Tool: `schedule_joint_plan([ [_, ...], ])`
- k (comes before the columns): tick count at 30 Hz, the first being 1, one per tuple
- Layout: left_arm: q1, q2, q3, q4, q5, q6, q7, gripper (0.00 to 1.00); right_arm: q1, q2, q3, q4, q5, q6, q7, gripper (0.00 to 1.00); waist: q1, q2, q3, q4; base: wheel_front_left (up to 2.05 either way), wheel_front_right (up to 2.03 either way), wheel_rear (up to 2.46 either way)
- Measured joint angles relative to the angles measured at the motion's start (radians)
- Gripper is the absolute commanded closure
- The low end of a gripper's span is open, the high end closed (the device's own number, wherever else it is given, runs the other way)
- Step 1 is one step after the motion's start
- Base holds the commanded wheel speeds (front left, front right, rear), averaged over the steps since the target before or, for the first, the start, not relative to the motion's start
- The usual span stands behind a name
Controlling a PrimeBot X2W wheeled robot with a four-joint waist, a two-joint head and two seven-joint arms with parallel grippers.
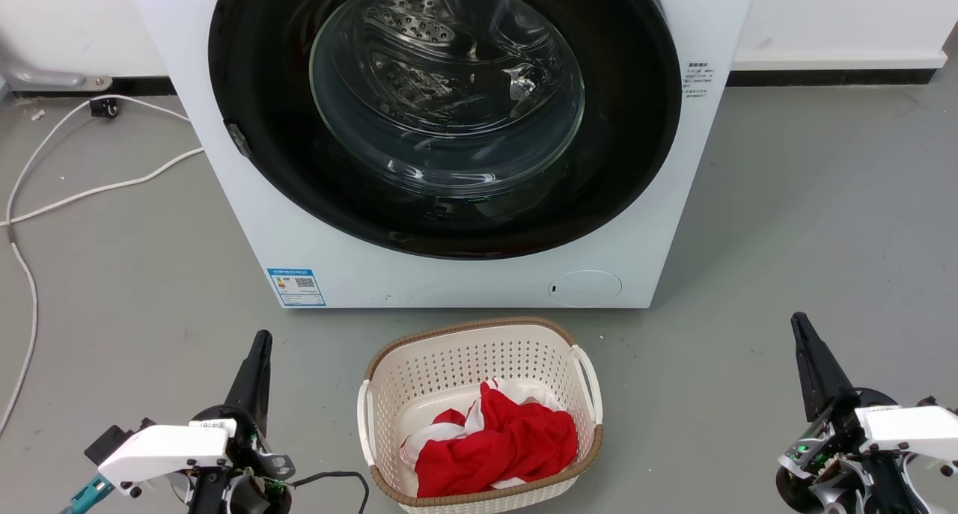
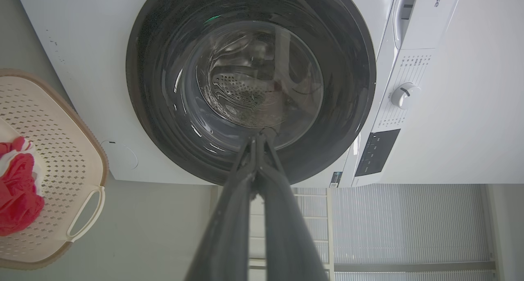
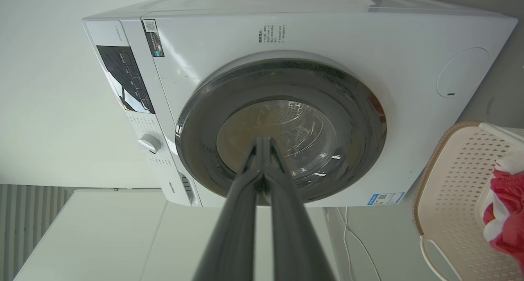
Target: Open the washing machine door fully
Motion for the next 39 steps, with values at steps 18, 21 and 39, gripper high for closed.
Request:
schedule_joint_plan([
  [18,0.033,-0.010,-0.005,0.035,0.000,0.001,-0.004,0.00,0.037,0.006,0.000,0.030,-0.004,0.000,-0.002,0.00,0.0000,0.0000,0.000,0.000,0.00,0.00,0.00],
  [21,0.033,-0.010,-0.021,0.031,0.000,0.001,-0.020,0.00,0.040,0.006,0.007,0.024,-0.004,0.000,-0.016,0.00,0.0000,0.0000,0.000,0.000,0.00,0.00,0.00],
  [39,0.014,-0.011,-0.039,-0.068,0.257,0.002,-0.100,0.00,0.046,0.008,0.009,-0.090,-0.310,0.000,-0.097,0.00,0.0001,0.0000,0.005,-0.003,0.00,0.00,0.00],
])
